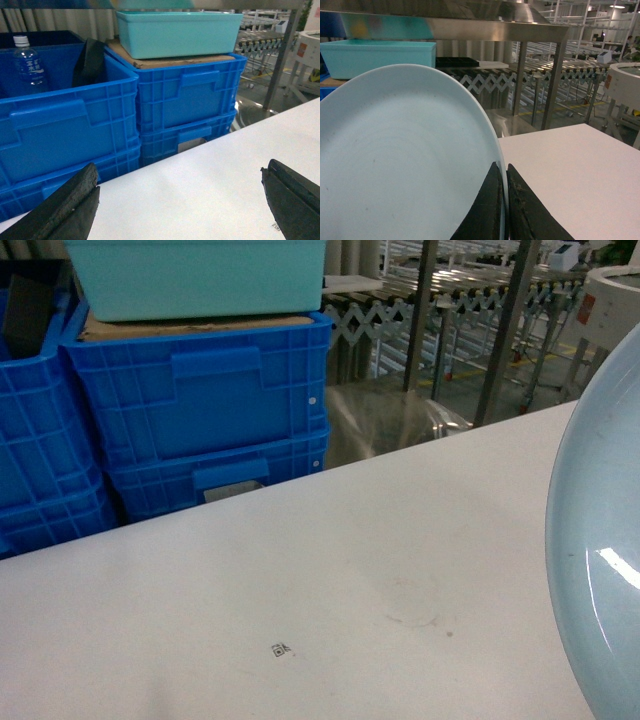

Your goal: Place blue tray on left shelf second layer neatly

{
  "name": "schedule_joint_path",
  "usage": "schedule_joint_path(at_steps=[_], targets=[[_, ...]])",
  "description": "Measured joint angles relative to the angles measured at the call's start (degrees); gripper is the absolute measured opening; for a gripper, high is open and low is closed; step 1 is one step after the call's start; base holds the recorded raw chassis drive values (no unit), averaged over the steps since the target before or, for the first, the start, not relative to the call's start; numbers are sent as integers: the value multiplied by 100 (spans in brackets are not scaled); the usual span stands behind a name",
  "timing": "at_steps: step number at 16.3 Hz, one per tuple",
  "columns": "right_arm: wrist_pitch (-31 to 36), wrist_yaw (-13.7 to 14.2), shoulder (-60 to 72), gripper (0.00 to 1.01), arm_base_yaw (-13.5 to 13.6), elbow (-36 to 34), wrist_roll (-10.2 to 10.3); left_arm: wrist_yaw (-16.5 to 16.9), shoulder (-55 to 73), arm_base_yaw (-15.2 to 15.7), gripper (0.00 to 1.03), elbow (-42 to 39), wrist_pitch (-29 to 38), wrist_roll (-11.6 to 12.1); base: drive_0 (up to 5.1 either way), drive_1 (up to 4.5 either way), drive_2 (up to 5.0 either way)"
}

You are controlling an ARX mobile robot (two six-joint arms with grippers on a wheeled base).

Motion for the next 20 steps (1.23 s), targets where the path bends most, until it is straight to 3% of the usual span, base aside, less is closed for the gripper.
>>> schedule_joint_path(at_steps=[20], targets=[[0,-2,0,2,0,0,0,0,0,0,98,0,0,0,-146,-146,-146]])
